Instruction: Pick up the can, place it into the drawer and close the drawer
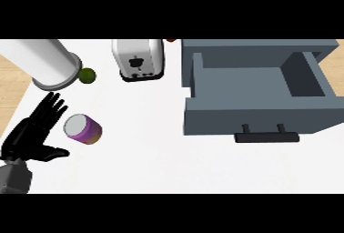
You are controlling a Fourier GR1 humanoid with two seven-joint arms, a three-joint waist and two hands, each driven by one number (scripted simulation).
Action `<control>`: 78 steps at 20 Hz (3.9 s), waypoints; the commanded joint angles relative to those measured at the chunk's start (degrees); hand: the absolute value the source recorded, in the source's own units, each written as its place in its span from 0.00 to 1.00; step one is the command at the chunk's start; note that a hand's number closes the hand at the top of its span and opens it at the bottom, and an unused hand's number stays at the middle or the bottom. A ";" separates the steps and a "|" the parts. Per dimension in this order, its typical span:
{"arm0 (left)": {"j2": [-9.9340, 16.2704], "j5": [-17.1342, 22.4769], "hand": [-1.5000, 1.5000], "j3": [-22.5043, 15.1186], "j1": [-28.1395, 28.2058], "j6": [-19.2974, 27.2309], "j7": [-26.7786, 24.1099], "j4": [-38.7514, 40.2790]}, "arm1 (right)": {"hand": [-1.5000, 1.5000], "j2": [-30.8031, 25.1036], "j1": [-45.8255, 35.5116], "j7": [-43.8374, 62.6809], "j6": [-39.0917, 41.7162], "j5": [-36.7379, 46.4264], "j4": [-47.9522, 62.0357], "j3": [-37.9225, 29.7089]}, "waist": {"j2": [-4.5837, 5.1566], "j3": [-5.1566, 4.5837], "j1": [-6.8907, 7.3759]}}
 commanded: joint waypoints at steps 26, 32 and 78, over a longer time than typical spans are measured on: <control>1.66 -12.77 0.00 -0.69 -17.78 -2.33 -27.41 47.38 | 0.00 2.71 0.76 4.73 4.71 -5.30 -3.80 -5.47 | 0.20 -0.09 -0.77; 1.13 -10.87 1.00 1.15 -18.63 -4.86 -27.99 50.34 | 0.00 6.02 3.54 2.80 5.05 -1.62 -6.21 -1.24 | 0.26 -0.10 -0.94; -18.83 -2.21 1.00 -22.31 -20.78 46.00 13.99 -21.40 | 0.00 6.12 8.24 3.90 3.17 -8.79 -9.15 -5.18 | -0.31 0.05 -0.09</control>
